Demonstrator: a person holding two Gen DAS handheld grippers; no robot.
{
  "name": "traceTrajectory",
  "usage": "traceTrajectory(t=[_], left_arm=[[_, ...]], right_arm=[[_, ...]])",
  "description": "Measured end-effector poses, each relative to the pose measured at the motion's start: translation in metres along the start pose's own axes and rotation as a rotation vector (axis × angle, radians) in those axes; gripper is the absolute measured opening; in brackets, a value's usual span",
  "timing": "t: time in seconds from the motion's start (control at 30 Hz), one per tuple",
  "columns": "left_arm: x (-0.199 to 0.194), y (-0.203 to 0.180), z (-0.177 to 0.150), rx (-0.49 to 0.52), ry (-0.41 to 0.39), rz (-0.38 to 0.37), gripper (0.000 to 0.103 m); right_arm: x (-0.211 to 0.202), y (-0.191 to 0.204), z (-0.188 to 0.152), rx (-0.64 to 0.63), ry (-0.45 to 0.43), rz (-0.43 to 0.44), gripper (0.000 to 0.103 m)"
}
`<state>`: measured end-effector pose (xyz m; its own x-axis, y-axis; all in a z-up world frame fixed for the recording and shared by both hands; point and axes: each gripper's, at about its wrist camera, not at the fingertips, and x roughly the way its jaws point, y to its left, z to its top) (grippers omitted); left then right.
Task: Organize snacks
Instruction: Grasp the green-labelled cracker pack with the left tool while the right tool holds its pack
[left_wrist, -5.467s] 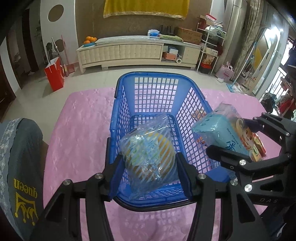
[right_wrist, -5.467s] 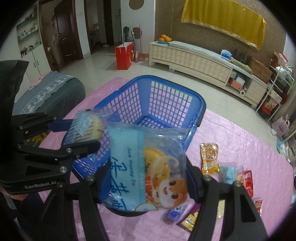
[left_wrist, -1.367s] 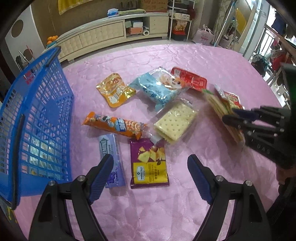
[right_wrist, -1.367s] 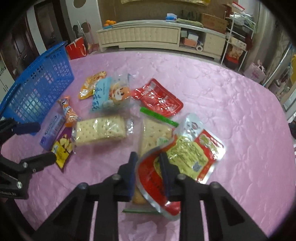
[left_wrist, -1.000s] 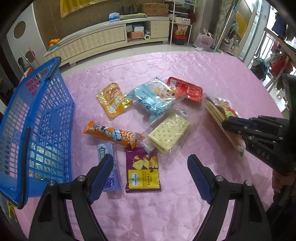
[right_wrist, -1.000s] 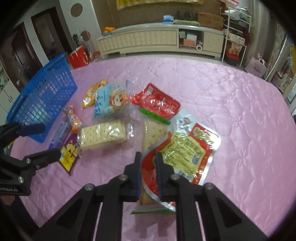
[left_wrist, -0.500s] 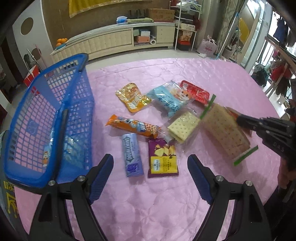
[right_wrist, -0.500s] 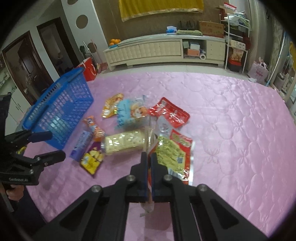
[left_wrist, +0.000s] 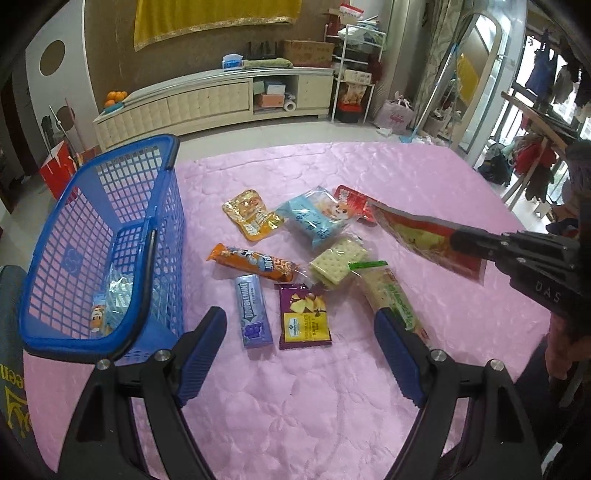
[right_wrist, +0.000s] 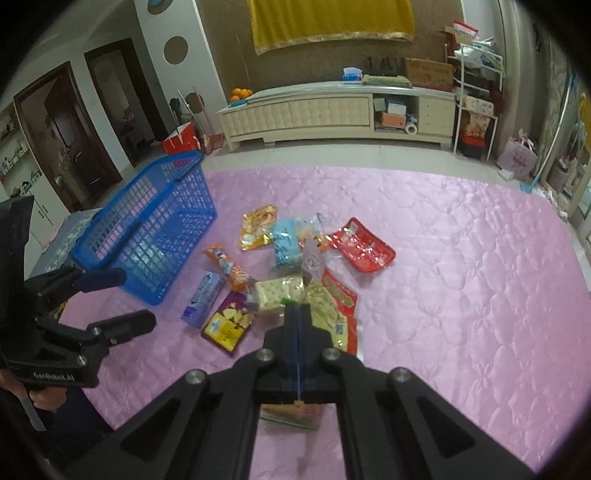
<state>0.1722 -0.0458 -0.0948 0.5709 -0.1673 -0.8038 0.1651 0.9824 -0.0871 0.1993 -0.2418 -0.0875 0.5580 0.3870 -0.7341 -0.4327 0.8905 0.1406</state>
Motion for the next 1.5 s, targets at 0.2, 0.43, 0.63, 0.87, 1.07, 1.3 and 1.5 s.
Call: traceTrajectory(t=[0.2, 0.43, 0.63, 0.87, 1.07, 1.3, 1.5], left_arm=[[-0.001, -0.006, -0.002, -0.001, 0.022, -0.042, 0.080], [0.020, -0.043, 0.001, 0.043, 0.068, -0.070, 0.080], [0.055, -0.081, 0.004, 0.062, 0.137, -0.066, 0.080], [0.102, -0.112, 0.006, 0.057, 0.213, -0.016, 0.080], [0.134, -0.124, 0.003, 0.090, 0.257, 0.052, 0.080], [0.161, -0.122, -0.006, 0.069, 0.316, 0.084, 0.080], [0.161, -0.119, -0.007, 0.051, 0.314, 0.053, 0.070]], right_arm=[[-0.013, 0.010, 0.006, -0.027, -0.023, -0.038, 0.002], [-0.021, -0.004, 0.005, -0.028, -0.024, -0.084, 0.002], [-0.025, -0.034, -0.004, -0.014, -0.011, -0.131, 0.002], [-0.013, -0.066, -0.026, 0.015, 0.025, -0.160, 0.002], [0.000, -0.084, -0.043, 0.046, 0.054, -0.145, 0.002], [0.008, -0.089, -0.049, 0.057, 0.064, -0.110, 0.002], [0.014, -0.089, -0.052, 0.061, 0.077, -0.099, 0.002]])
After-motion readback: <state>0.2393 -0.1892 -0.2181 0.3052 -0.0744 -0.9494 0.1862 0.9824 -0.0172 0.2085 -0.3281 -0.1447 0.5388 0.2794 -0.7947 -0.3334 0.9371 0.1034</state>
